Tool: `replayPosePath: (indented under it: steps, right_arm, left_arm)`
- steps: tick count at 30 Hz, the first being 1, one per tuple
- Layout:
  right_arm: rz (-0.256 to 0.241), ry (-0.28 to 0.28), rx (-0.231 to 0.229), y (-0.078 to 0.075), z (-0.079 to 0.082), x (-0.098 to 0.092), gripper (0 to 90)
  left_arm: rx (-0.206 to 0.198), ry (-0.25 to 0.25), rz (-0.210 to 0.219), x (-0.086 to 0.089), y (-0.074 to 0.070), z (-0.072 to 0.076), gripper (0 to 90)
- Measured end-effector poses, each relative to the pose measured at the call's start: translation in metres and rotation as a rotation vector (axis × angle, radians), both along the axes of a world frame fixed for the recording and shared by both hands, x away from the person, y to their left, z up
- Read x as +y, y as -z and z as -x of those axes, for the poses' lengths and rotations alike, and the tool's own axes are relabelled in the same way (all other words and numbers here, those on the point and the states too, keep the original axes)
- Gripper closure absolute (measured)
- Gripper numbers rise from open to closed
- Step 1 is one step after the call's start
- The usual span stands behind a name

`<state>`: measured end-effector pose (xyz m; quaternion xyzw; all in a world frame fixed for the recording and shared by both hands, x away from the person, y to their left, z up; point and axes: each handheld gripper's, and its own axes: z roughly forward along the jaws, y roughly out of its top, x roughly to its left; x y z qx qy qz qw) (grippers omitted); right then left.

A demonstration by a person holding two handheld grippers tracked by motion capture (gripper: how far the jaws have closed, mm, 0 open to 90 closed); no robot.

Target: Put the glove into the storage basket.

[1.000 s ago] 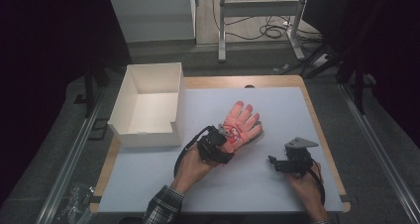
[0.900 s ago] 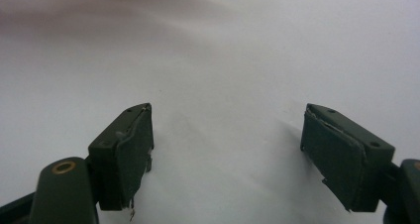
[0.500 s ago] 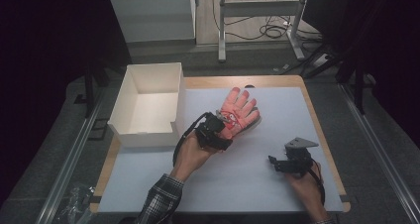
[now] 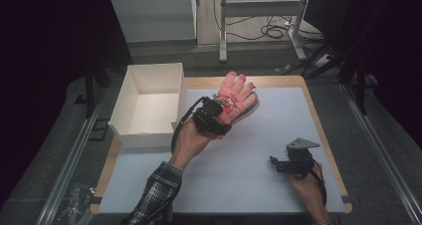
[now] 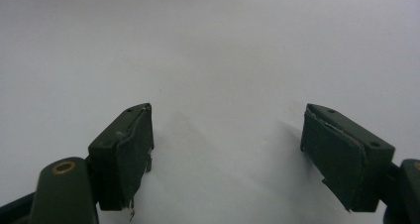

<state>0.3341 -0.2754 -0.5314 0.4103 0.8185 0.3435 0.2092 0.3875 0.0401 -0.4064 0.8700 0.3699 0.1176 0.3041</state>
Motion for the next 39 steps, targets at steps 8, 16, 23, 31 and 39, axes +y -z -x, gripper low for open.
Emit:
replayPosePath:
  steps: [8,16,23,31,39]
  right_arm:
    - [0.000,0.000,0.000,0.000,0.000,0.000,20.9]
    - [-0.001,0.001,0.001,0.000,0.000,0.000,20.9]
    - [-0.001,0.001,0.001,0.000,0.000,0.000,20.9]
    - [0.000,0.000,-0.002,0.000,0.000,0.000,20.9]
    - [-0.001,0.001,-0.001,0.000,0.000,0.000,20.9]
  left_arm:
    - [-0.008,-0.064,-0.005,0.018,-0.021,-0.016,40.6]
    - [-0.023,-0.161,0.009,0.048,-0.038,-0.029,40.5]
    - [-0.051,-0.253,-0.006,0.079,-0.052,-0.035,40.4]
    - [-0.065,-0.370,-0.022,0.121,-0.058,-0.039,40.0]
    - [-0.031,-0.491,-0.001,0.162,-0.042,-0.041,39.2]
